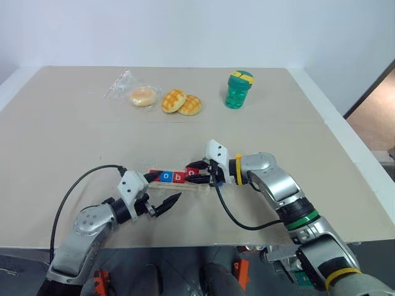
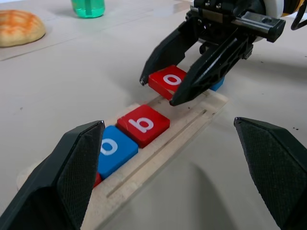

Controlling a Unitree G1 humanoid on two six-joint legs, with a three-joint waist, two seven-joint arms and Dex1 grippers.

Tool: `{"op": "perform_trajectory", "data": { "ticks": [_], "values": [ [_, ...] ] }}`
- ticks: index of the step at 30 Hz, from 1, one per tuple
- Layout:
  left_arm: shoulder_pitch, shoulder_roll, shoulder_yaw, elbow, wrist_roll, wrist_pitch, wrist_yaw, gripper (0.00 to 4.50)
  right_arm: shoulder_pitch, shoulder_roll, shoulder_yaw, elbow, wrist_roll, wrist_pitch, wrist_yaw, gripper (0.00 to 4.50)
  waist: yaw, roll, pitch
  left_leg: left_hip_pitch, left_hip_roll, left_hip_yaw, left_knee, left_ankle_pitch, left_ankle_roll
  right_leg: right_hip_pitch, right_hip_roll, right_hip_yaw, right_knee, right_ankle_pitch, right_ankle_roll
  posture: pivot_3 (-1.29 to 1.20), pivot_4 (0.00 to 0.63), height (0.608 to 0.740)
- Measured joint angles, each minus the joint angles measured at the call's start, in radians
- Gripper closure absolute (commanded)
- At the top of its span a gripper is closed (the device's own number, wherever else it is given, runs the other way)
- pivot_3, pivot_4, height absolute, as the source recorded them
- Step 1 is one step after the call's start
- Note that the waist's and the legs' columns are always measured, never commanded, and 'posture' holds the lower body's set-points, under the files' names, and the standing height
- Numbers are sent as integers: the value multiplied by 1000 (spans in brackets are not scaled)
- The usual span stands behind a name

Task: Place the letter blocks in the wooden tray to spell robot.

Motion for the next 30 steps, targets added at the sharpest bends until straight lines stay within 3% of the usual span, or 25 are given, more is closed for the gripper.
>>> {"op": "perform_trajectory", "data": {
  "ticks": [12, 13, 30],
  "values": [
    [9, 2, 4, -24, 0, 0, 7, 0, -6, 22, 14, 82, -40, -45, 31, 3259, 0, 0, 0, 1, 0, 0, 0, 0, 0, 0, 1, 0, 0, 1, -1, 0, 150, 740],
    [10, 2, 4, -26, 0, 0, 8, 0, -9, 24, 14, 90, -41, -48, 33, 2759, 0, 0, 0, 1, 0, 0, 0, 0, 0, 0, 0, 0, 0, 1, -1, 0, 150, 740],
    [21, 7, 5, -33, 9, 16, 23, 0, -21, 95, 13, 136, -56, -61, 15, 2759, -1, 0, 0, 1, 0, 1, 0, 0, 0, 0, 1, 0, 0, 1, -1, 0, 150, 740]
  ]
}}
